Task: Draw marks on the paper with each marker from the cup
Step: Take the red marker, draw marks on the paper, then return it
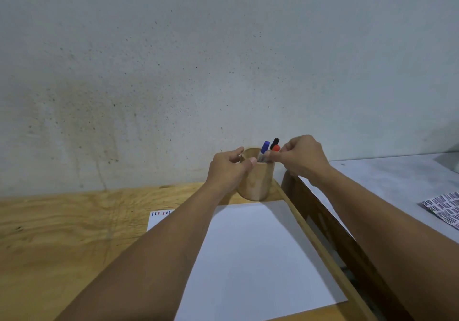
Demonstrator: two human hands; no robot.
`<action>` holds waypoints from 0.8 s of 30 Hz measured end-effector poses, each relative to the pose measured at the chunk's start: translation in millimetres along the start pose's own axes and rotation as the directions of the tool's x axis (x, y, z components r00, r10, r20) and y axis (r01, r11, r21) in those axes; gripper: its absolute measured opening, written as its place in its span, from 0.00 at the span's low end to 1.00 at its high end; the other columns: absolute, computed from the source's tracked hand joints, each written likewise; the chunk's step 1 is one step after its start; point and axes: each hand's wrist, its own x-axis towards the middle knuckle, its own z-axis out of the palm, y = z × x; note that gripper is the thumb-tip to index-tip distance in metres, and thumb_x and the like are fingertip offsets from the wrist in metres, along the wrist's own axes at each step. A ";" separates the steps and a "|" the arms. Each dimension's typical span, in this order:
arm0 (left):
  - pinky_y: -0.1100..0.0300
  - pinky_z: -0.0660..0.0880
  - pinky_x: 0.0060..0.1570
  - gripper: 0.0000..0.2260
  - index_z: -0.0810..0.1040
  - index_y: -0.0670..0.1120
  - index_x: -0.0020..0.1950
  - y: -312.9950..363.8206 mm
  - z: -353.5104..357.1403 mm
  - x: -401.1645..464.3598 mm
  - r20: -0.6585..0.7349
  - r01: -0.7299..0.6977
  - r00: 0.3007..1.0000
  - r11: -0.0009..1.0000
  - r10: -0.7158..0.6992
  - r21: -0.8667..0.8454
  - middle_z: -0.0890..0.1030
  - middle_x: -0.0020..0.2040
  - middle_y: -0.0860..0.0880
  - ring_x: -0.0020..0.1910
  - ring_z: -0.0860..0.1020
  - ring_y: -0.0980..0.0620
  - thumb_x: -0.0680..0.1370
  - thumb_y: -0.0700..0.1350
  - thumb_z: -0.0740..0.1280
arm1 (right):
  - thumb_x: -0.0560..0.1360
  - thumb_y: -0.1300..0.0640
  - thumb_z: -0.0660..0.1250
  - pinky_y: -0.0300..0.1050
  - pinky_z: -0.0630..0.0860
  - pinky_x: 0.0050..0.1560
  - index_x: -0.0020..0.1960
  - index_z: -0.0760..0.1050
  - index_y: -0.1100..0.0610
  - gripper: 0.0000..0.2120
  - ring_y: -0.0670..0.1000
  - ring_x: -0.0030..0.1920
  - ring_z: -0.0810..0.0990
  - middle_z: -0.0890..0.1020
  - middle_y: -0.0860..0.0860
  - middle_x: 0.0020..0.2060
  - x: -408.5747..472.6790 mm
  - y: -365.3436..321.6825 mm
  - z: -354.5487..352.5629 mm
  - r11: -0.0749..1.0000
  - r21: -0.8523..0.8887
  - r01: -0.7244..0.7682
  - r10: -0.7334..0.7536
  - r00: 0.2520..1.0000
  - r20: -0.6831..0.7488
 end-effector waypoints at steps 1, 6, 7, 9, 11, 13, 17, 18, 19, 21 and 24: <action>0.51 0.71 0.64 0.29 0.74 0.49 0.65 0.3 -0.1 0.0 0.001 0.003 1.000 1.000 -0.003 0.001 0.81 0.60 0.47 0.61 0.76 0.51 0.66 0.55 0.72 | 0.65 0.44 0.78 0.52 0.79 0.43 0.37 0.78 0.61 0.20 0.52 0.35 0.77 0.78 0.53 0.32 -1.5 0.4 2.3 0.999 0.038 -0.010 0.010 1.000 0.008; 0.50 0.72 0.64 0.32 0.74 0.51 0.65 1.8 -1.5 -1.2 0.006 0.023 1.000 1.000 -0.023 0.007 0.81 0.60 0.47 0.60 0.77 0.51 0.63 0.58 0.72 | 0.65 0.47 0.78 0.52 0.81 0.45 0.39 0.82 0.57 0.13 0.52 0.40 0.81 0.82 0.52 0.36 -4.1 -0.2 13.0 0.993 0.112 0.024 -0.022 1.000 -0.019; 0.51 0.72 0.64 0.32 0.74 0.51 0.65 2.1 -1.3 -1.7 0.005 0.026 1.000 1.000 -0.026 0.003 0.81 0.60 0.47 0.60 0.77 0.51 0.63 0.58 0.72 | 0.66 0.49 0.78 0.52 0.83 0.45 0.38 0.81 0.55 0.11 0.52 0.40 0.81 0.82 0.52 0.35 -3.6 -0.4 14.9 0.994 0.111 0.022 -0.019 0.999 -0.032; 0.53 0.72 0.63 0.29 0.74 0.51 0.66 2.5 -0.7 -2.4 0.008 0.026 1.000 1.000 -0.026 -0.003 0.81 0.60 0.47 0.60 0.77 0.51 0.66 0.57 0.72 | 0.67 0.51 0.78 0.53 0.83 0.47 0.36 0.80 0.54 0.10 0.52 0.39 0.81 0.82 0.51 0.35 -2.1 -1.3 17.4 0.994 0.109 -0.006 0.010 0.999 -0.037; 0.53 0.72 0.62 0.27 0.73 0.51 0.67 2.3 0.5 -1.9 0.008 0.025 1.000 1.000 -0.025 -0.004 0.80 0.61 0.47 0.62 0.76 0.49 0.69 0.54 0.72 | 0.67 0.51 0.78 0.54 0.83 0.48 0.38 0.81 0.56 0.10 0.52 0.40 0.82 0.82 0.51 0.36 -1.1 -2.5 17.2 0.992 0.128 -0.023 0.027 0.999 -0.029; 0.51 0.71 0.64 0.27 0.72 0.51 0.68 1.8 1.4 -1.8 0.006 0.021 1.000 1.000 -0.021 0.001 0.80 0.61 0.46 0.62 0.75 0.49 0.70 0.54 0.71 | 0.68 0.51 0.77 0.54 0.83 0.47 0.37 0.80 0.54 0.09 0.53 0.41 0.83 0.83 0.52 0.38 -0.5 -3.8 13.2 0.984 0.180 0.001 0.007 0.999 -0.047; 0.50 0.71 0.64 0.27 0.71 0.53 0.68 0.7 0.8 -2.7 0.013 0.013 1.000 1.000 -0.013 0.002 0.80 0.61 0.45 0.61 0.76 0.48 0.70 0.56 0.71 | 0.75 0.51 0.70 0.52 0.83 0.49 0.52 0.78 0.57 0.10 0.55 0.46 0.84 0.83 0.54 0.47 0.8 -14.8 -2.2 0.954 0.281 0.102 -0.063 0.987 -0.146; 0.50 0.71 0.64 0.27 0.71 0.53 0.68 1.0 0.5 -2.8 0.012 0.014 1.000 1.000 -0.014 0.008 0.80 0.61 0.45 0.61 0.76 0.48 0.70 0.56 0.70 | 0.76 0.51 0.68 0.54 0.82 0.52 0.54 0.76 0.56 0.11 0.55 0.48 0.83 0.83 0.54 0.47 1.9 -18.9 -7.5 0.952 0.272 0.143 -0.092 0.977 -0.193; 0.51 0.71 0.63 0.27 0.71 0.53 0.68 1.6 0.6 -2.8 0.011 0.012 1.000 1.000 -0.012 0.018 0.79 0.61 0.46 0.61 0.76 0.48 0.70 0.56 0.70 | 0.78 0.51 0.66 0.53 0.81 0.54 0.54 0.75 0.56 0.09 0.54 0.48 0.82 0.83 0.53 0.47 2.3 -23.9 -13.5 0.946 0.261 0.191 -0.128 0.962 -0.241; 0.50 0.71 0.63 0.26 0.69 0.54 0.69 4.5 0.3 -3.9 0.023 0.017 1.000 0.999 -0.018 0.046 0.78 0.63 0.46 0.62 0.75 0.48 0.72 0.56 0.69 | 0.80 0.53 0.62 0.49 0.79 0.53 0.53 0.71 0.53 0.05 0.50 0.46 0.81 0.81 0.49 0.43 0.3 -37.2 -26.1 0.915 0.268 0.301 -0.211 0.924 -0.317; 0.46 0.70 0.64 0.27 0.64 0.52 0.72 9.6 -1.4 -7.7 0.076 0.046 0.996 0.996 -0.051 0.070 0.73 0.68 0.45 0.66 0.71 0.46 0.75 0.55 0.66 | 0.82 0.51 0.58 0.47 0.81 0.45 0.58 0.69 0.49 0.06 0.47 0.42 0.81 0.76 0.45 0.42 -6.6 -57.6 -41.3 0.835 0.355 0.421 -0.292 0.885 -0.363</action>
